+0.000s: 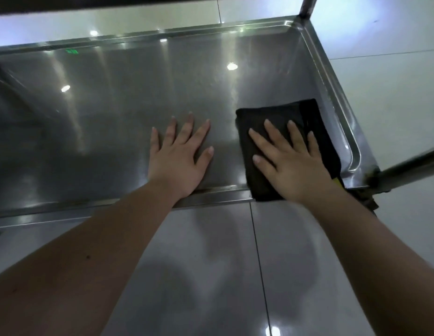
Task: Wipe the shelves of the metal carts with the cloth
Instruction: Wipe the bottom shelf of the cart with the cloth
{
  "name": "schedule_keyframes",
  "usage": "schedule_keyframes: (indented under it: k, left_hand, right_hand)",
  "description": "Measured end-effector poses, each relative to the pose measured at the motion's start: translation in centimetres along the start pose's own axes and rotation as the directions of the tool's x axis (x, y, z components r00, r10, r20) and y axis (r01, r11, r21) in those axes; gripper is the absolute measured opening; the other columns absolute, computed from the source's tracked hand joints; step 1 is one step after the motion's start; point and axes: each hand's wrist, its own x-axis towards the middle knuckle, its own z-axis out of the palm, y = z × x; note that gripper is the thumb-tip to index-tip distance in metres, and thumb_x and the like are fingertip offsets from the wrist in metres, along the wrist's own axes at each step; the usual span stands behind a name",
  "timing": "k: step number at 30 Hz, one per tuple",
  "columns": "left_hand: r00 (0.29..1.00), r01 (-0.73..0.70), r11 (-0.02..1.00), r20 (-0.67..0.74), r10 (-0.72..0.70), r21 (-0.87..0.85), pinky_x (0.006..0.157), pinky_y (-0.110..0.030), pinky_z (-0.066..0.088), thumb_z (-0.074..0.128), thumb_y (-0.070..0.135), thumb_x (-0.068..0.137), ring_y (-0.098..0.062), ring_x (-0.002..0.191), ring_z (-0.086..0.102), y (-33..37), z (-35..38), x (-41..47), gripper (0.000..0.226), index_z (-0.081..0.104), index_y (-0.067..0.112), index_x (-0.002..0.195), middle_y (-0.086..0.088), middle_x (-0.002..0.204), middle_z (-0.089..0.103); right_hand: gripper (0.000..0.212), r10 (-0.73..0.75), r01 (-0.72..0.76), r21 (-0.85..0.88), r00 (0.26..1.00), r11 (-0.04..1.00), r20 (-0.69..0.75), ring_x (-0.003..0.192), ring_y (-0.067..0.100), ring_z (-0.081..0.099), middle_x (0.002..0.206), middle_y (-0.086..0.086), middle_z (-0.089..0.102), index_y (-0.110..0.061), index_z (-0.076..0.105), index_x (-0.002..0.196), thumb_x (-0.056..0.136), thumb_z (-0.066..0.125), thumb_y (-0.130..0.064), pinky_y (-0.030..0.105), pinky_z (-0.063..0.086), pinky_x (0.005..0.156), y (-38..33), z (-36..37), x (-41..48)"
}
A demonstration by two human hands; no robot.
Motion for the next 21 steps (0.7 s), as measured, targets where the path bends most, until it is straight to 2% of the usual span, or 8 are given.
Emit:
schedule_keyframes:
  k: [3,6,9,14,18,21]
  left_hand:
    - [1.0,-0.005,1.0,0.003,0.005,0.001,0.118,-0.054,-0.003,0.018,0.053,0.098,-0.023,0.15,-0.002,-0.1,-0.1,0.1,0.057,0.002,0.046,0.152,0.01,0.164,0.001]
    - [1.0,-0.011,1.0,-0.013,0.011,-0.003,0.119,-0.054,-0.001,0.022,0.046,0.101,-0.023,0.15,0.0,-0.2,-0.1,0.0,0.055,0.006,0.041,0.153,0.009,0.163,0.005]
    - [1.0,0.009,1.0,-0.024,-0.009,-0.008,0.119,-0.052,-0.001,0.025,0.044,0.102,-0.022,0.15,0.001,-0.1,-0.1,0.1,0.057,0.007,0.033,0.155,0.008,0.163,0.007]
    - [1.0,0.013,1.0,0.005,-0.013,0.029,0.119,-0.053,-0.001,0.022,0.046,0.101,-0.022,0.15,0.001,0.1,-0.1,0.3,0.059,0.005,0.031,0.155,0.008,0.164,0.003]
    - [1.0,0.005,1.0,0.022,-0.005,-0.007,0.119,-0.051,-0.002,0.024,0.042,0.102,-0.022,0.15,0.001,-0.1,-0.2,0.4,0.057,0.008,0.029,0.156,0.006,0.164,0.004]
    - [0.994,-0.095,0.99,0.045,0.1,-0.105,0.12,-0.043,0.002,0.027,0.033,0.105,-0.021,0.15,0.006,-2.0,-1.0,0.4,0.053,0.015,0.025,0.155,0.003,0.163,0.011]
  right_hand:
    - [0.053,0.111,-0.111,-0.003,0.993,0.994,-0.039,0.15,0.027,-0.009,0.162,-0.017,-0.006,-0.054,-0.001,0.149,0.099,0.017,-0.059,0.055,-0.006,0.118,3.4,-1.6,5.7]
    - [0.054,0.199,-0.199,0.001,0.98,0.98,-0.025,0.149,0.029,-0.011,0.163,-0.015,-0.007,-0.051,-0.001,0.151,0.1,0.015,-0.059,0.057,-0.006,0.117,5.0,-3.1,10.9]
    - [0.055,0.235,-0.236,0.021,0.972,0.972,0.005,0.149,0.029,-0.012,0.163,-0.014,-0.009,-0.049,-0.002,0.151,0.1,0.014,-0.058,0.057,-0.008,0.117,4.5,-3.3,12.1]
    - [0.054,0.186,-0.184,0.043,0.982,0.982,-0.041,0.15,0.027,-0.009,0.163,-0.014,-0.006,-0.05,-0.001,0.151,0.1,0.015,-0.057,0.054,-0.006,0.118,4.0,-1.9,4.3]
    - [0.054,0.198,-0.199,-0.046,0.98,0.979,-0.033,0.15,0.026,-0.008,0.163,-0.014,-0.008,-0.049,-0.007,0.15,0.1,0.012,-0.055,0.049,-0.008,0.118,4.9,-0.4,-3.1]
    - [0.054,0.237,-0.236,-0.057,0.972,0.97,0.0,0.15,0.025,-0.01,0.163,-0.014,-0.011,-0.049,-0.008,0.15,0.101,0.012,-0.054,0.049,-0.009,0.119,4.9,-0.9,-2.7]
